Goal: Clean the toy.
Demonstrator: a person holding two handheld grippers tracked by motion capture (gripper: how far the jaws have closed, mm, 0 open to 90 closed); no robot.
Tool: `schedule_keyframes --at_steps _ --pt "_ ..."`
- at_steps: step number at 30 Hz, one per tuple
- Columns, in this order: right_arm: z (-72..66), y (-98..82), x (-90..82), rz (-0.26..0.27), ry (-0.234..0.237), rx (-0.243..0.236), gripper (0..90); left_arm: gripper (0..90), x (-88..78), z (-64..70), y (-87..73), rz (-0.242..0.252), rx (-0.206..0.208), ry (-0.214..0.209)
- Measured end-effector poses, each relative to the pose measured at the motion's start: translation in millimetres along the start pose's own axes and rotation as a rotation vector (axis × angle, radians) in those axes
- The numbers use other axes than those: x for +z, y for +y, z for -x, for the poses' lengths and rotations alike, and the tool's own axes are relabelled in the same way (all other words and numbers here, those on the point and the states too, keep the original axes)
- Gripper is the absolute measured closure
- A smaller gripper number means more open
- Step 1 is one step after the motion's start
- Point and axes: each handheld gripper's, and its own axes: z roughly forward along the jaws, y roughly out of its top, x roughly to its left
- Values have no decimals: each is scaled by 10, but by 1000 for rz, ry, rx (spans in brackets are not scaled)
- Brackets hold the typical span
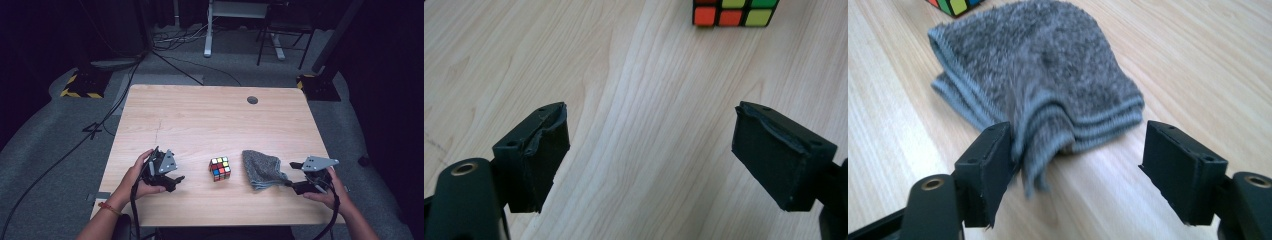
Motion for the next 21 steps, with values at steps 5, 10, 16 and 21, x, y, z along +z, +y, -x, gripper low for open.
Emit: schedule_keyframes --at_steps 5,10,16,21 --pt "34 -174 -114 9 -22 44 284 160 2 -44 -173 -16 -51 -8" --pt "105 -366 -169 -23 -82 68 284 160 35 -81 -296 -40 -79 -15" --pt "241 -638 -174 -10 -97 173 281 164 43 -136 -424 -54 -111 -36" --pt "309 -822 -176 18 -100 254 275 162 29 -187 -567 -60 -171 -52"
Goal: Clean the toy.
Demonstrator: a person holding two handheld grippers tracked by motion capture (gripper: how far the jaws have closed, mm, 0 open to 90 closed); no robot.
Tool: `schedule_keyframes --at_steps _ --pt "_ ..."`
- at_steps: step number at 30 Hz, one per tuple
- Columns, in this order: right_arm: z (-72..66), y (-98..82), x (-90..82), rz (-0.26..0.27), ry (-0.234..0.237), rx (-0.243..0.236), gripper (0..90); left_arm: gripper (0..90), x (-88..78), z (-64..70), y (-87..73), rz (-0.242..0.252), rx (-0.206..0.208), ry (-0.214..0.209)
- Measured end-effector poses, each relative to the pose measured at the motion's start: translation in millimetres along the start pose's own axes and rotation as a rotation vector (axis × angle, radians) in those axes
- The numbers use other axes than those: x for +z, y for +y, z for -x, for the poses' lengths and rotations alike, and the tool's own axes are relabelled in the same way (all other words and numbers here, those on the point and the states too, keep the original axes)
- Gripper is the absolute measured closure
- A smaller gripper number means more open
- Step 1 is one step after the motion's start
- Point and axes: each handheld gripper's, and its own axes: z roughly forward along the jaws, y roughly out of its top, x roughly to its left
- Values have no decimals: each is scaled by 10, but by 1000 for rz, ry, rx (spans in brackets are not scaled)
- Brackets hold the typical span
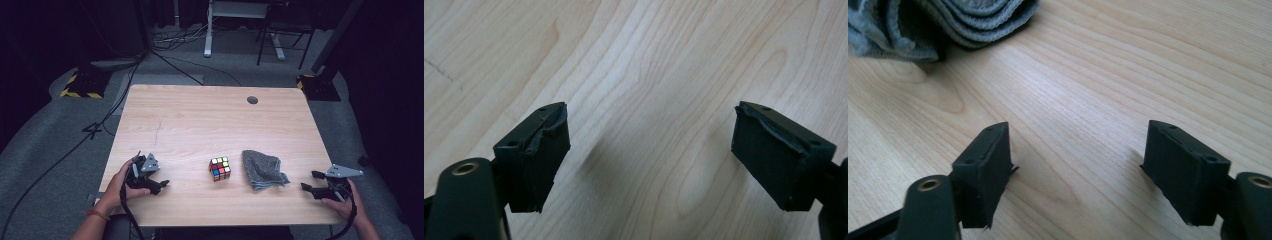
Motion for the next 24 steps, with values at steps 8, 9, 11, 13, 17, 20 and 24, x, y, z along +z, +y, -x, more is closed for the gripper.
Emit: schedule_keyframes --at_steps 8,9,11,13,17,20,24 --pt "4 -27 -20 -5 -47 19 240 151 7 -89 -197 59 -113 -62" --pt "3 -27 -20 -5 -48 19 239 151 8 -85 -213 72 -114 -56" --pt "3 -27 -20 -5 -49 19 238 147 10 -75 -227 83 -115 -47" --pt "4 -27 -19 -5 -49 19 238 146 10 -68 -227 83 -123 -44" --pt "4 -27 -19 -5 -49 19 238 146 8 -61 -226 81 -131 -35" --pt "4 -27 -19 -5 -49 19 237 146 12 -59 -224 83 -136 -30" --pt "3 -27 -19 -5 -49 19 237 147 10 -50 -226 82 -145 -26"
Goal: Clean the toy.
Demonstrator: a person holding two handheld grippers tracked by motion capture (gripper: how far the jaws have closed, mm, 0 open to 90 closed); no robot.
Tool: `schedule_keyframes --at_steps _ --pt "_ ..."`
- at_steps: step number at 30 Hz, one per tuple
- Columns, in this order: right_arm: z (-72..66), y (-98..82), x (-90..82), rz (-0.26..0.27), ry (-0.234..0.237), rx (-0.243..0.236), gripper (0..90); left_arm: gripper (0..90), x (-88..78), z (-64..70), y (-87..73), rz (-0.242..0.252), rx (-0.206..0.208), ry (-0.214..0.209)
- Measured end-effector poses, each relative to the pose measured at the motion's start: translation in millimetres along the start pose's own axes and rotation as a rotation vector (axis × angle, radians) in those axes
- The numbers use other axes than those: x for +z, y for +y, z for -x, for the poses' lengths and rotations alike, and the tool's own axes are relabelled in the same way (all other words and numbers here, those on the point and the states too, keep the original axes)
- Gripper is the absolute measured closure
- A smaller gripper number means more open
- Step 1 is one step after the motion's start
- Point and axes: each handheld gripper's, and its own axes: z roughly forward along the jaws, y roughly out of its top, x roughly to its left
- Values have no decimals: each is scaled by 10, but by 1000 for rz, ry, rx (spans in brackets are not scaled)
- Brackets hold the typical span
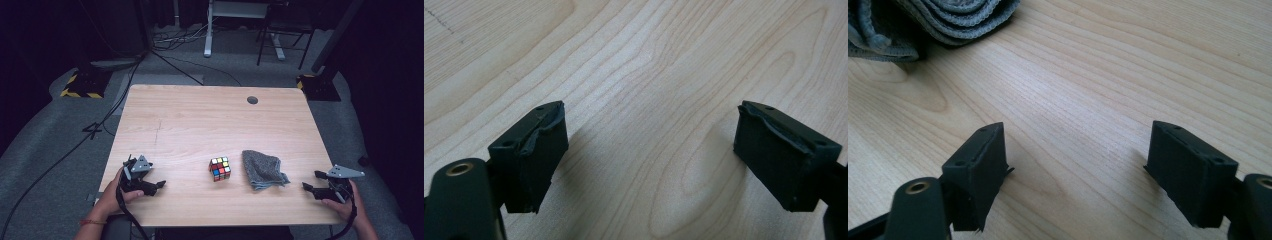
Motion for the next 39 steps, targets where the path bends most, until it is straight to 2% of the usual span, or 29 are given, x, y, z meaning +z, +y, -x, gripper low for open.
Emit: schedule_keyframes --at_steps 39 --pt "2 -1 -1 2 -10 7 242 144 -9 4 -10 0 -9 10"
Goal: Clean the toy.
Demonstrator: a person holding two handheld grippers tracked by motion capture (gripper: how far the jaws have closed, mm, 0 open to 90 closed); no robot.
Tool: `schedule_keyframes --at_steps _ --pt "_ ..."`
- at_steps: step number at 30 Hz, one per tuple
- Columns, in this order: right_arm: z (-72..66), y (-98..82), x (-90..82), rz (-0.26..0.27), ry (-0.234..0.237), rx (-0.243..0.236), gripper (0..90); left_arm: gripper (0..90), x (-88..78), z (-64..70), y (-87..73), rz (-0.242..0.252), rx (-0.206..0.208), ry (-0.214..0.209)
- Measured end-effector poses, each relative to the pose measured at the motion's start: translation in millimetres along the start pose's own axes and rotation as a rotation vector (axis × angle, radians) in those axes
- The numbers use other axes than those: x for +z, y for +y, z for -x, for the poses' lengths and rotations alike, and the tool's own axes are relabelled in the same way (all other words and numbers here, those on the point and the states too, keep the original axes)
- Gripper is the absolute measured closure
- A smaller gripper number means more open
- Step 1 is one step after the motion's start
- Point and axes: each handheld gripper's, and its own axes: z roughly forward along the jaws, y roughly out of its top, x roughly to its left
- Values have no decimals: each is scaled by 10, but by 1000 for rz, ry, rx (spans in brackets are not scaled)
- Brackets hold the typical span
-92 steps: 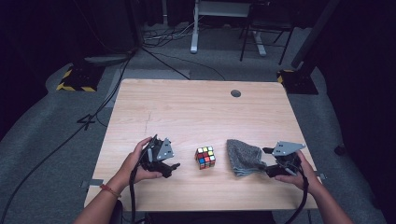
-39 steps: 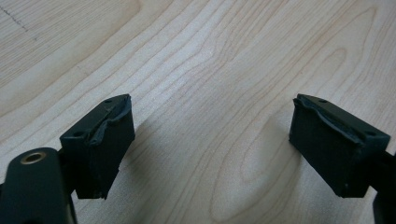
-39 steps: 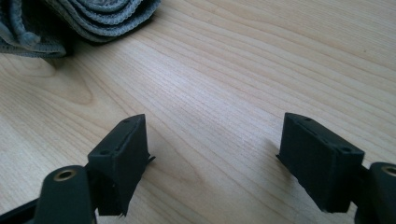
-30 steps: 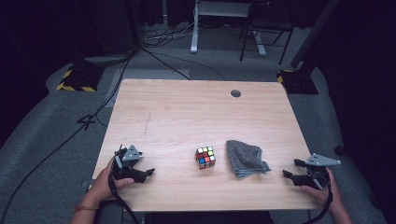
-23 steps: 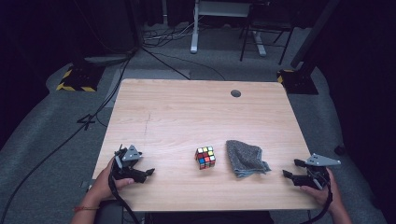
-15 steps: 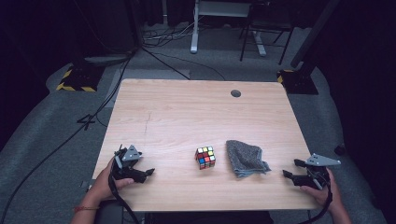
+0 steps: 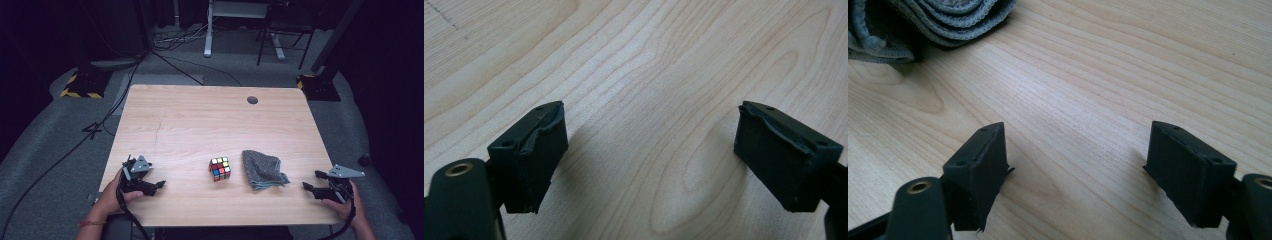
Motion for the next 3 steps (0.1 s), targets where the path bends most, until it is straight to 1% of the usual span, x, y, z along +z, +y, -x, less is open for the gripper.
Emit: schedule_keyframes --at_steps 3 --pt "0 0 0 0 0 0 242 144 0 0 0 0 0 0"
